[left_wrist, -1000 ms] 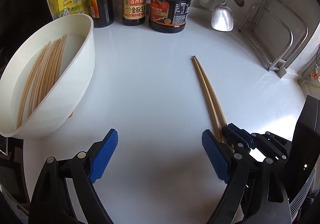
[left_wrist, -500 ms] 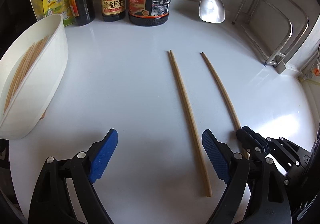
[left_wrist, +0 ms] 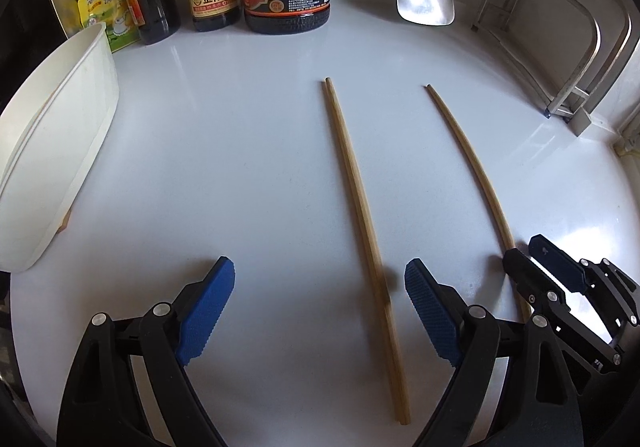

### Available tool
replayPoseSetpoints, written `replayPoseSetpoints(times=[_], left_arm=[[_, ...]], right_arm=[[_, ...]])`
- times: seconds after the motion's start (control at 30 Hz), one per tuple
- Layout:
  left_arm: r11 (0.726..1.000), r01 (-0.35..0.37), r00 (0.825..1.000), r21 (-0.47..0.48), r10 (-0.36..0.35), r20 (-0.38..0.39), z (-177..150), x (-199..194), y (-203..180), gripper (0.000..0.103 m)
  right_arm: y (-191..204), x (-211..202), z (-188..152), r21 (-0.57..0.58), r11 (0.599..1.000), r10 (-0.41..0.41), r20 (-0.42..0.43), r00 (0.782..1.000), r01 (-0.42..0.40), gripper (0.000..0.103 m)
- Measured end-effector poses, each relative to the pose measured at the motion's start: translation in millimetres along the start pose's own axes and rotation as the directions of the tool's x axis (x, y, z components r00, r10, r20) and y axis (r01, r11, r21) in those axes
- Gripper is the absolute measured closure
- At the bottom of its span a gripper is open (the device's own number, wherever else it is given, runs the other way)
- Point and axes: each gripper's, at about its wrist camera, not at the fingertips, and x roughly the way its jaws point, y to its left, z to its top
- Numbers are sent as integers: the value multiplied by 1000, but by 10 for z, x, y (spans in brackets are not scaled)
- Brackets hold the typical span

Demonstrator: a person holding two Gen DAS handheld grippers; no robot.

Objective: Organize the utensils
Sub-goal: 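Close the right tool on one wooden chopstick while the left tool grasps the other, then carry the right tool's chopstick into the white bowl and open it while the left tool does the same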

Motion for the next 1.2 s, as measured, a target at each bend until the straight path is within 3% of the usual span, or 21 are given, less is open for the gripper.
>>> replayPoseSetpoints(times=[0.17,0.23,0.33,0.4,0.5,0.73,0.93,1.07,1.2], left_arm=[[999,-43,999,23,42,22,-11,7,-50,16],[999,-36,999,33,34,36,-16,-9,-63,21],[999,-14,999,52,11,45,-18,-38,-104,44],[998,-6,999,66,3,43,-4,-58,-132,58],[997,11,999,79,-13,30,23,-66,-168,95],[996,82,997,36,-82,-1,43,-120,-6,96],[991,131,988,12,-131,80,150,-519,316,96],[992,129,981,11,-129,147,256,-866,640,96],[997,80,979,-5,-78,191,357,-1113,1032,96]], right_arm=[[23,37,32,-20,1000,5,13,1000,-5,74],[48,53,50,-33,999,11,15,1000,-11,78],[97,69,70,-51,999,15,14,1000,-14,95],[113,75,78,-55,998,16,13,1000,-15,96],[101,77,80,-48,999,20,9,1000,-19,96],[81,46,127,-4,999,41,-20,999,-41,97],[186,-203,302,33,997,67,12,998,-67,97],[453,-432,553,3,995,98,59,993,-98,97],[860,-604,855,-38,988,152,104,983,-149,97]])
